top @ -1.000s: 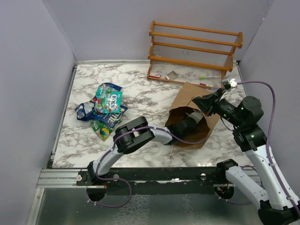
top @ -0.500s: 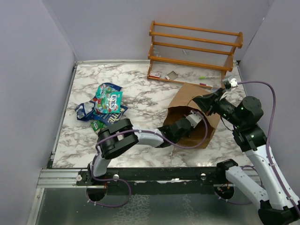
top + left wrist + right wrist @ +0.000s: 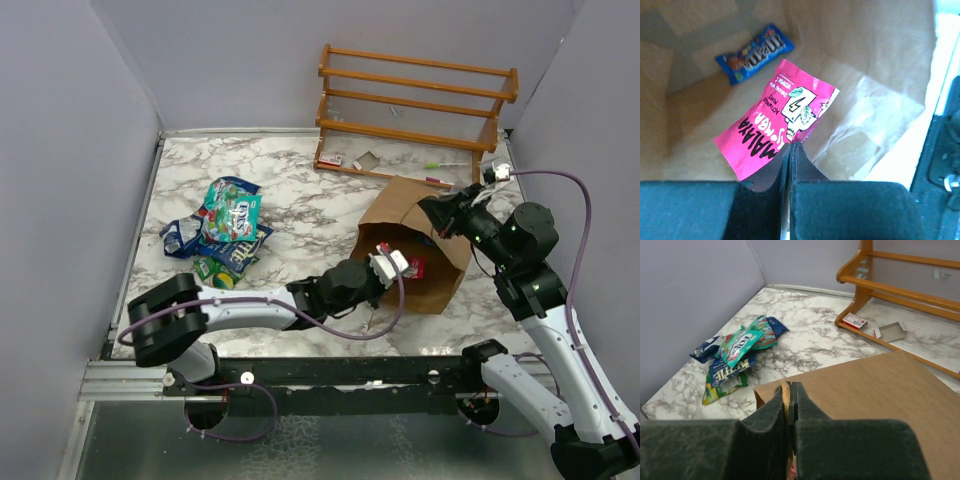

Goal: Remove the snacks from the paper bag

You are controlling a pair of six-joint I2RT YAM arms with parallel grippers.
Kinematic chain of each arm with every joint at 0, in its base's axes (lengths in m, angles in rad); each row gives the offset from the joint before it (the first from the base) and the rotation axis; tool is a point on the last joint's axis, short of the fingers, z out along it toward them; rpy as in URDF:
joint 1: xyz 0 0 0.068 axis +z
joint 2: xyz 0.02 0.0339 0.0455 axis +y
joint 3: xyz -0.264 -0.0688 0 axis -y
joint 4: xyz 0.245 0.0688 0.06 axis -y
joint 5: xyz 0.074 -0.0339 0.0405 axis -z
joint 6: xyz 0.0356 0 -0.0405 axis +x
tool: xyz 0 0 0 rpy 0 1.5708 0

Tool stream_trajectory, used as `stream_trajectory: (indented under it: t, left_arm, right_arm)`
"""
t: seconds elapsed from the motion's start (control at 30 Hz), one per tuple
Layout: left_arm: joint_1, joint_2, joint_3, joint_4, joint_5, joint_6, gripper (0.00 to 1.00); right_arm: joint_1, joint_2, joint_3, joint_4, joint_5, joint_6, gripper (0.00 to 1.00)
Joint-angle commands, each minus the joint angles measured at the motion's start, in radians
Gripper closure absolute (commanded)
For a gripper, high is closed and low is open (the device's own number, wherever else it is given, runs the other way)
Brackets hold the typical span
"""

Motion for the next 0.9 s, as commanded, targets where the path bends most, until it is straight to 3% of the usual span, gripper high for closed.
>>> stream_trajectory:
  t: [0.0, 0.17, 0.27, 0.43, 0.63, 0.73, 0.87]
  left_arm:
    - [-0.004, -0.205, -0.04, -0.049, 0.088, 0.034, 1.0]
    - [-0.004, -0.431, -0.08, -0.157, 0.113, 0.049, 1.0]
    - [-0.005, -0.552, -0.081, -0.235, 0.028, 0.067, 1.0]
    - [-0.003, -0.664, -0.038, -0.363, -0.234, 0.113, 1.0]
    - [0.022, -0.689, -0.007, -0.408, -0.7, 0.176, 1.0]
    - [0.156, -0.665, 0.024, -0.502, -0.765, 0.122, 1.0]
    - [0.405, -0.615, 0.063, -0.64, -0.649, -0.004, 1.0]
  right_arm:
    - [-0.001, 0.001, 0.019, 0.023, 0.158, 0.014, 0.98]
    - [0.0, 0.002, 0.018, 0.028, 0.194, 0.012, 0.98]
    - [-0.001, 0.003, 0.018, 0.033, 0.202, 0.011, 0.98]
    - [0.0, 0.001, 0.012, 0.041, 0.191, 0.009, 0.98]
    - [-0.001, 0.0, 0.008, 0.036, 0.179, 0.006, 0.98]
    - [-0.001, -0.003, 0.006, 0.034, 0.176, 0.005, 0.98]
    - [-0.001, 0.002, 0.006, 0.038, 0.171, 0.004, 0.98]
